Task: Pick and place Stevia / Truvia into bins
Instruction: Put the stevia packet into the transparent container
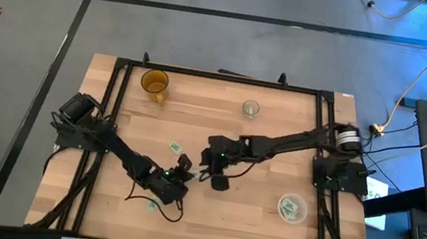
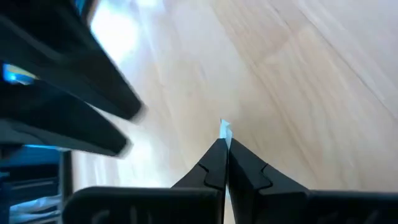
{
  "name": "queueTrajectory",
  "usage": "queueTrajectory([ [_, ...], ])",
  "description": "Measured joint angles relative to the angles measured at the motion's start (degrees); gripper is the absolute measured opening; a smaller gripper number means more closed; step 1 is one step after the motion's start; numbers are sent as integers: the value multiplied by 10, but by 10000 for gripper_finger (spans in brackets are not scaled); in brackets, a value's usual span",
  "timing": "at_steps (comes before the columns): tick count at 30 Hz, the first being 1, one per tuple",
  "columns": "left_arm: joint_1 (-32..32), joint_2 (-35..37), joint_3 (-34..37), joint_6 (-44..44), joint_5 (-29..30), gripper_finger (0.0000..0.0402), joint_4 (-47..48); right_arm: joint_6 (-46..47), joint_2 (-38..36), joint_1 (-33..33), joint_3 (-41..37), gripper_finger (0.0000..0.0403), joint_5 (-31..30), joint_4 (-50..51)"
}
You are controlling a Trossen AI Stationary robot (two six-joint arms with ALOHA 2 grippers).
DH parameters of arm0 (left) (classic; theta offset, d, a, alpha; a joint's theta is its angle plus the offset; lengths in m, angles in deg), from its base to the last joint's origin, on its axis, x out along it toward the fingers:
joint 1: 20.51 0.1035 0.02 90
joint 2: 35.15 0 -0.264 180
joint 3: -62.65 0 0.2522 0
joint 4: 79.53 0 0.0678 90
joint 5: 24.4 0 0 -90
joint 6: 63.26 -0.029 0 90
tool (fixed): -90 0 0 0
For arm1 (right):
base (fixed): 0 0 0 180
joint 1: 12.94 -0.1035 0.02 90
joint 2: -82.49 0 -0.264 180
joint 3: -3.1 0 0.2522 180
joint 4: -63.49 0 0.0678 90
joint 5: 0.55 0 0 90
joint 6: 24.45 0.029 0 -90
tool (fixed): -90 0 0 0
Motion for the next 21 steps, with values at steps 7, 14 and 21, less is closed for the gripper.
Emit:
queueTrajectory([
  [7, 2, 4, -37, 51, 9, 2, 1, -12, -119, 0, 0, 153, -37, 195],
  [14, 27, 34, -80, 185, -11, 1, 1, 15, -257, -19, 0, 161, -100, 321],
  [21, 77, 75, -98, 313, -113, 2, -50, 50, -325, -66, 1, 161, -98, 304],
])
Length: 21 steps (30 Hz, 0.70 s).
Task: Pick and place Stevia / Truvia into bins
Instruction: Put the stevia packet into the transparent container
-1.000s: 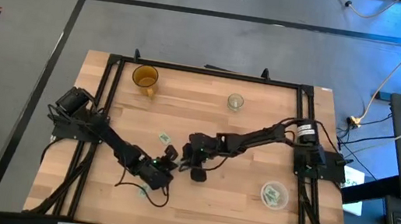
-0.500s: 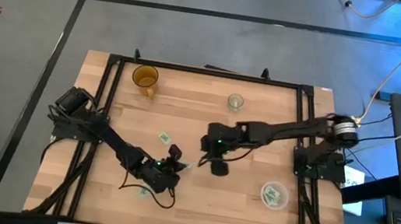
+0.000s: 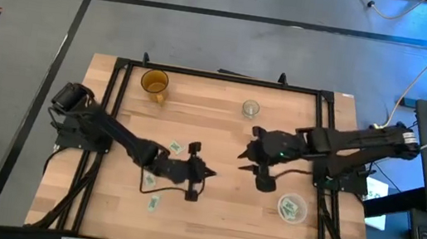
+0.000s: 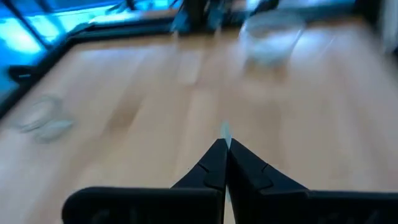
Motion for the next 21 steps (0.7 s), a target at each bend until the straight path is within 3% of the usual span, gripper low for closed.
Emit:
queueTrajectory([
  [7, 38, 10, 0, 24, -94, 2, -120, 13, 16, -24, 0, 161, 0, -50],
  [21, 50, 10, 0, 23, -98, 2, -144, 72, 56, -24, 0, 161, 0, -31],
])
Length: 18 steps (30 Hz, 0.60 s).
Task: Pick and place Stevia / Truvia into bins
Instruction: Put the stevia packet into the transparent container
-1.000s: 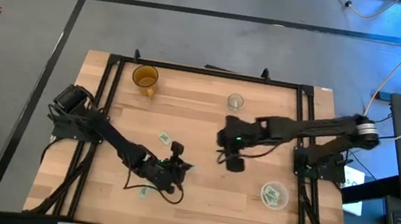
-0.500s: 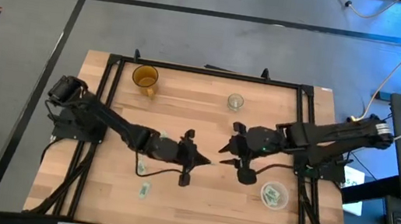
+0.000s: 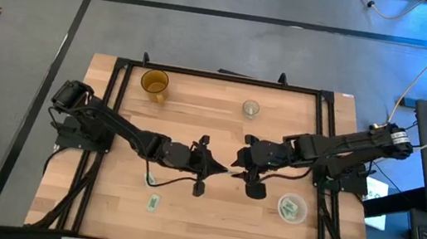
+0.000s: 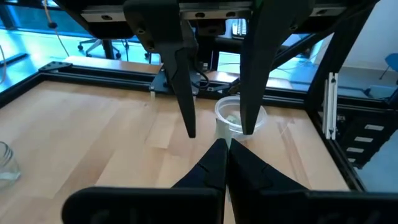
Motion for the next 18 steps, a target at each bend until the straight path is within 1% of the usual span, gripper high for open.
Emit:
queueTrajectory([
  [4, 0, 0, 0, -1, 0, 3, 0, 16, 0, 0, 0, 159, 0, 2],
  [7, 0, 0, 0, -9, 0, 2, 0, 24, 0, 0, 0, 143, 0, 4],
  [18, 0, 0, 0, -18, 2, 2, -3, 31, 0, 0, 0, 32, 10, 7],
])
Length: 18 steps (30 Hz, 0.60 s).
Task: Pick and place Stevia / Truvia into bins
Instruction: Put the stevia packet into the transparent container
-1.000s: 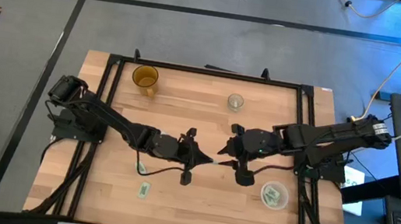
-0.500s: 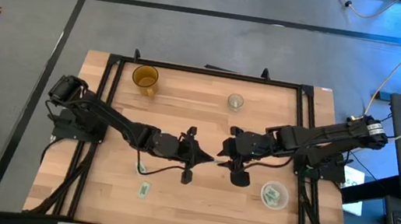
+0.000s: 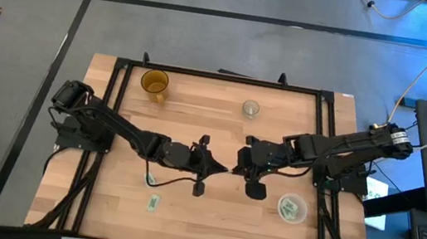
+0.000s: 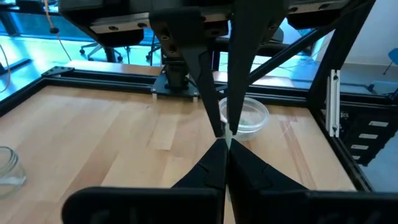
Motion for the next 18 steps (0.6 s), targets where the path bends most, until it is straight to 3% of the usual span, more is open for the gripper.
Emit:
queueTrajectory([
  [4, 0, 0, 0, -10, 0, 3, -2, 0, 0, 0, 0, 5, 1, 0],
  [12, 0, 0, 0, -32, 8, 6, -2, 4, 0, 0, 0, 3, 1, 0],
  [18, -1, 0, 0, -60, -10, 55, -2, 9, 0, 0, 0, 2, 1, 9],
])
